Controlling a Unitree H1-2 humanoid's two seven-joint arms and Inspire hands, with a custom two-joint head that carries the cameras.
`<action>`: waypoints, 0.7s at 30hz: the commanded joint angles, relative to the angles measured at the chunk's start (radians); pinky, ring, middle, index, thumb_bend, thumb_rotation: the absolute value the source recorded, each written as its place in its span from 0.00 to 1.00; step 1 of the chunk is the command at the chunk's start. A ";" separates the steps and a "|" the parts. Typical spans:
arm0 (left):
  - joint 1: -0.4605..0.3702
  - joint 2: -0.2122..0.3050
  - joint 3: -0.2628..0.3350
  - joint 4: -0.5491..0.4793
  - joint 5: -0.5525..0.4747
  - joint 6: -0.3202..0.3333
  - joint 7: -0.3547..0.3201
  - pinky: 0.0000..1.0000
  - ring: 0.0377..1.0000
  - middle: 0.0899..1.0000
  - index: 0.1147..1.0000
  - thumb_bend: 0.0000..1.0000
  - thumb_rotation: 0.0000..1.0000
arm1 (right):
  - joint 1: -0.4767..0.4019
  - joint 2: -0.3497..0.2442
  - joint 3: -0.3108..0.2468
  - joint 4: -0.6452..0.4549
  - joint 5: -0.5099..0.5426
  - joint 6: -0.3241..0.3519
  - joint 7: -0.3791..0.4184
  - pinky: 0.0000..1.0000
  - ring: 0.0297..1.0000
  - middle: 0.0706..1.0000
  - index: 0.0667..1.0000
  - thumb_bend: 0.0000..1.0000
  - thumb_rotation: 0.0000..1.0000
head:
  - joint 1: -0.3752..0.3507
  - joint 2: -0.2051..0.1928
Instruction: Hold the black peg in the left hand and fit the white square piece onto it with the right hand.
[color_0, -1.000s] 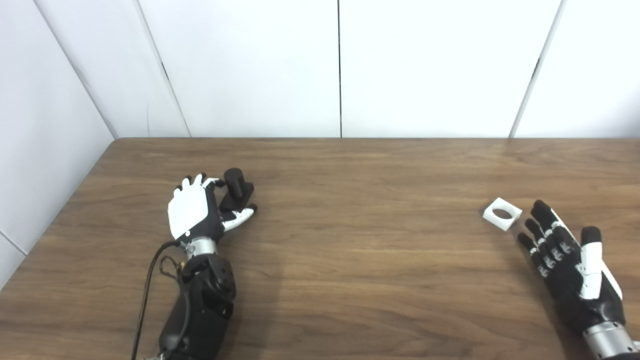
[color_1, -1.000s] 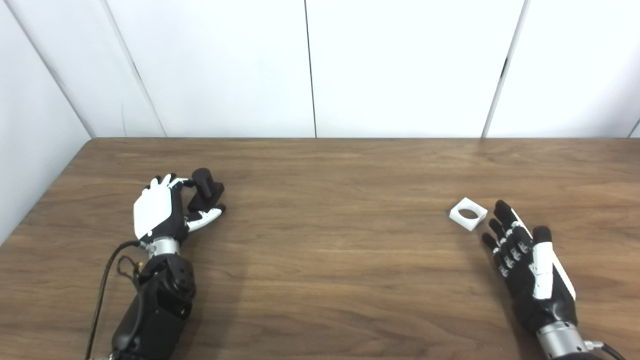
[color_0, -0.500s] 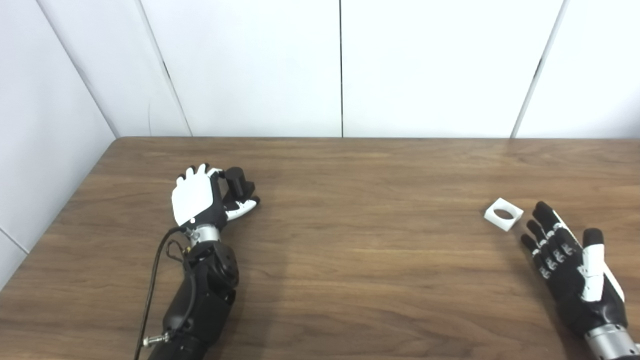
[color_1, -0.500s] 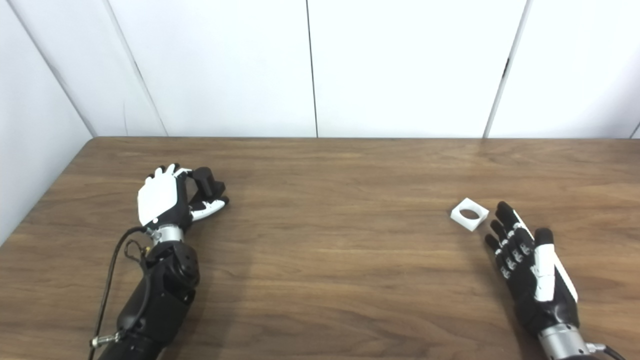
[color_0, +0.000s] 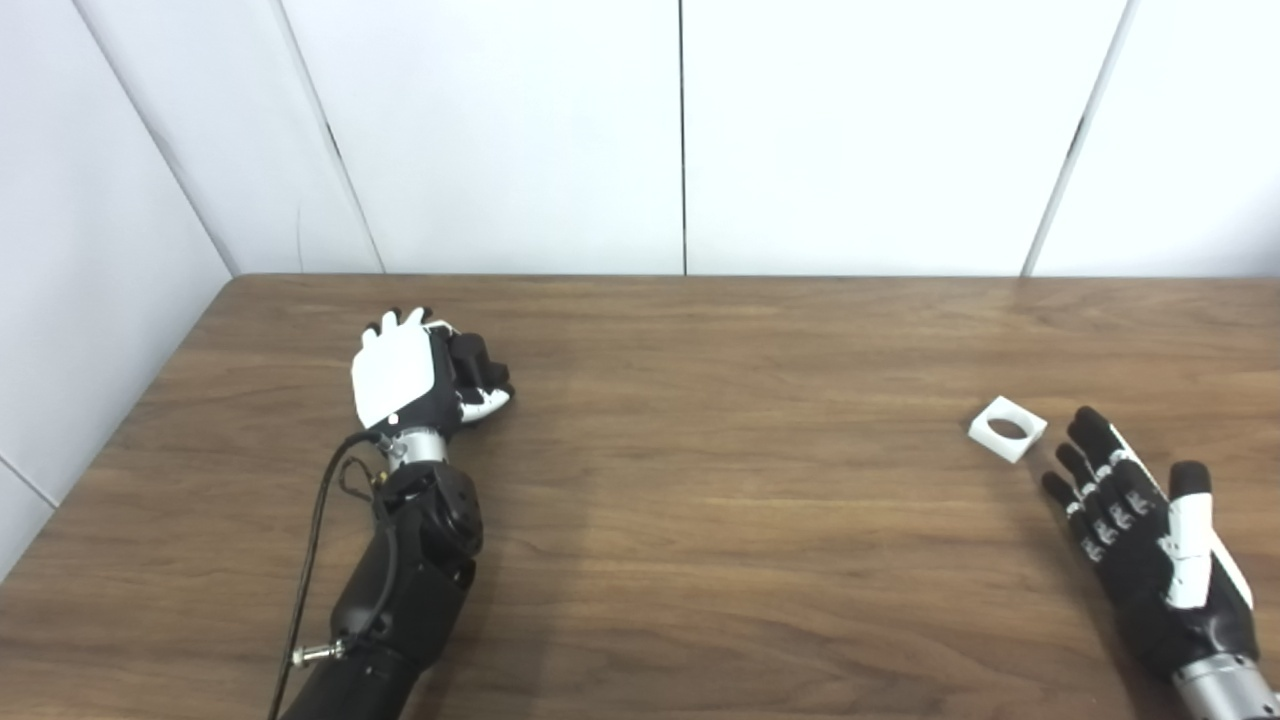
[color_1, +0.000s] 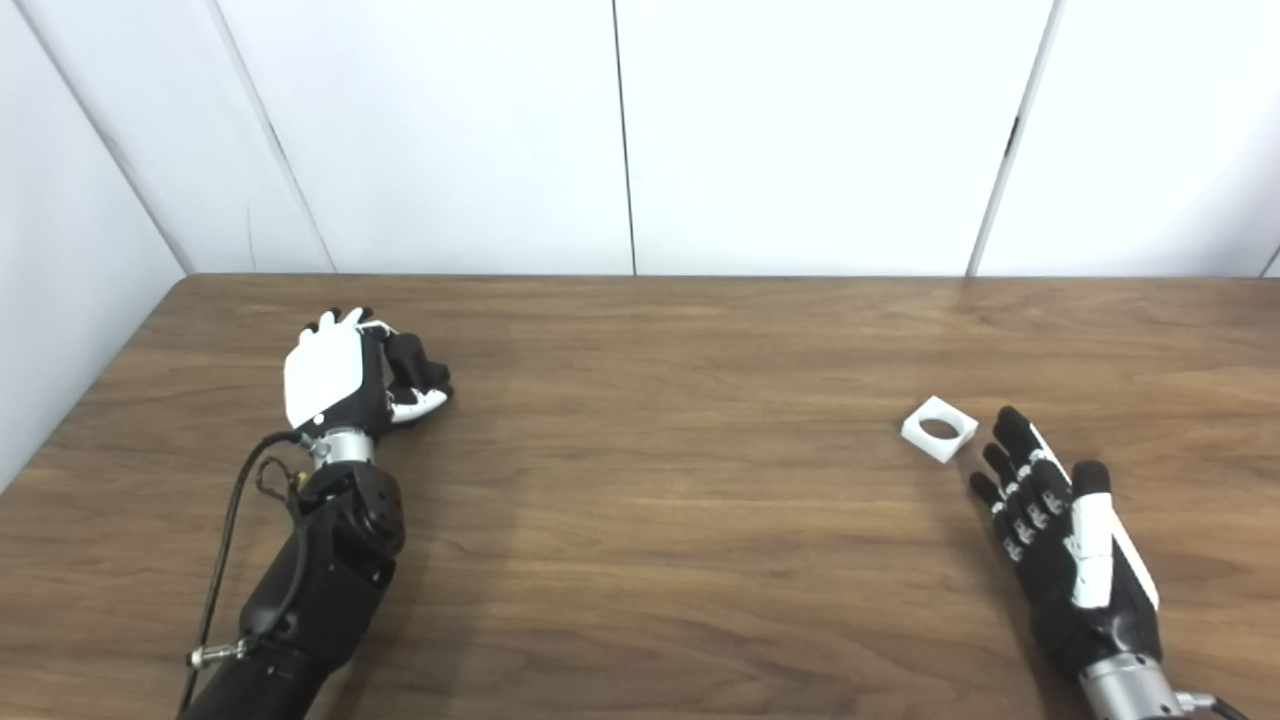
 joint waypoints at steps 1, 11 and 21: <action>-0.032 0.031 0.007 -0.019 0.004 -0.002 0.027 0.99 0.98 0.90 0.46 0.72 0.11 | -0.005 -0.015 -0.005 -0.012 0.007 -0.008 0.007 0.97 1.00 1.00 0.97 0.72 1.00 | 0.001 0.001; -0.020 0.031 0.008 -0.046 -0.015 -0.012 0.030 0.99 0.99 0.90 0.42 0.52 0.06 | -0.009 -0.020 -0.005 -0.001 0.002 -0.026 0.013 0.97 1.00 1.00 0.97 0.72 1.00 | 0.009 0.003; -0.012 0.033 0.007 -0.061 -0.021 -0.009 0.026 0.99 1.00 0.89 0.42 0.52 0.06 | -0.013 -0.025 0.001 -0.006 0.000 -0.018 0.009 0.96 1.00 1.00 0.97 0.71 1.00 | 0.011 0.004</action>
